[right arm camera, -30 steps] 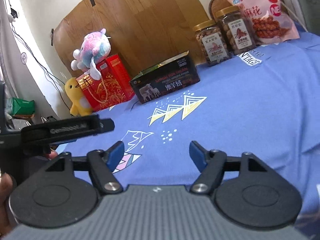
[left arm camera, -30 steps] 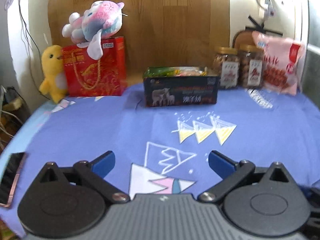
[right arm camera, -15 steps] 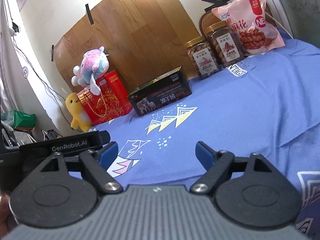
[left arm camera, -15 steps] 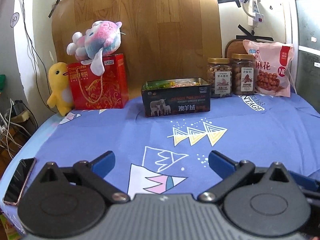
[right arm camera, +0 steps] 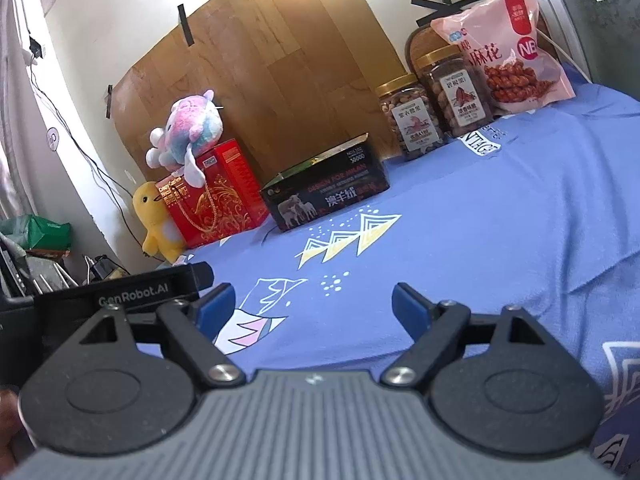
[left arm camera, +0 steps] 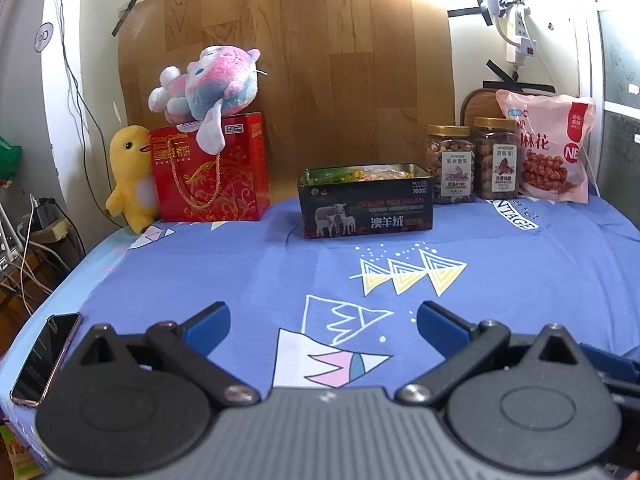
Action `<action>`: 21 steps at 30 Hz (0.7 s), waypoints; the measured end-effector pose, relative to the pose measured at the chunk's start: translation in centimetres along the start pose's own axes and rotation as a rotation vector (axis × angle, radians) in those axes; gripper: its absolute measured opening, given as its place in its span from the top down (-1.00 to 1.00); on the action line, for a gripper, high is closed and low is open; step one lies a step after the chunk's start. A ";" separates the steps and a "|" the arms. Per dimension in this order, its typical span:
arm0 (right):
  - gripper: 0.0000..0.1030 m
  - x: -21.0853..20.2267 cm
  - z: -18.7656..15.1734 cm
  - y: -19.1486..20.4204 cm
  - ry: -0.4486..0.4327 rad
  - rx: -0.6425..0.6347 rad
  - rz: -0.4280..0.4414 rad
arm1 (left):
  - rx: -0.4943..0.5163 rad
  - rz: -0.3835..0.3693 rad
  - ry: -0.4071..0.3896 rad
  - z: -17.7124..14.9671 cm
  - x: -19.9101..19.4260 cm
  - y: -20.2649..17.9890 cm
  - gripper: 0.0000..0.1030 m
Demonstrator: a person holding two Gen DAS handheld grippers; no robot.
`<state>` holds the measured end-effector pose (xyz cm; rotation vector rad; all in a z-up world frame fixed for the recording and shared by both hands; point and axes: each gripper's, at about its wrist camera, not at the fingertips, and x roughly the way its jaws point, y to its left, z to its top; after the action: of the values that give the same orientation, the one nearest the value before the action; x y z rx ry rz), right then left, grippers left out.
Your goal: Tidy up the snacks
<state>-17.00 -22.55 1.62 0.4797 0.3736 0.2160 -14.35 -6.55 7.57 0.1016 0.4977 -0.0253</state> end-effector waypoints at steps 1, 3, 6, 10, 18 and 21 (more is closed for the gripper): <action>-0.71 0.0 0.0 0.0 0.000 0.003 -0.001 | -0.003 0.001 -0.002 0.0 0.0 0.1 -1.00; -0.71 0.0 0.0 -0.1 -0.003 0.009 -0.007 | -0.001 0.005 -0.009 0.0 0.0 0.2 -1.00; -0.72 -0.1 0.0 -0.2 -0.011 0.019 -0.017 | 0.008 0.004 -0.015 -0.2 -0.1 -0.1 -1.00; -0.73 -0.2 -0.1 -0.2 -0.012 0.023 -0.022 | 0.025 0.006 -0.013 -0.4 0.0 -0.3 -1.00; -0.74 -0.3 -0.3 0.0 -0.018 0.027 -0.033 | 0.050 0.004 -0.008 -0.6 0.3 -0.6 -1.00; -0.75 -0.3 -0.3 -0.1 -0.018 0.026 -0.032 | 0.045 -0.001 -0.002 -0.7 0.4 -0.5 -1.00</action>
<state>-17.34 -22.59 1.43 0.5009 0.3668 0.1759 -14.33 -6.97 6.74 0.1455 0.4949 -0.0374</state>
